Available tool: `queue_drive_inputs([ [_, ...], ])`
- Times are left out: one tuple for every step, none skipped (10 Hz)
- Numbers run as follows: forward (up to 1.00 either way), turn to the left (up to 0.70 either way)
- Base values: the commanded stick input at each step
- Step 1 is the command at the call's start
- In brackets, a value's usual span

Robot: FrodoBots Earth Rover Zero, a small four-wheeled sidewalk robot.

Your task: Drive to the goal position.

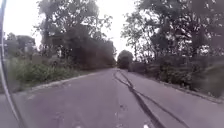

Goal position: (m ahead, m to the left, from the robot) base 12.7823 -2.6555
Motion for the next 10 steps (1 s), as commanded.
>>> queue_drive_inputs([
  [0.70, 0.00],
  [0.70, 0.00],
  [0.70, 0.00],
  [0.70, 0.00],
  [0.70, 0.00],
  [0.70, 0.00],
  [0.70, 0.00],
  [0.70, 0.00],
  [0.70, 0.00],
  [0.70, 0.00],
])
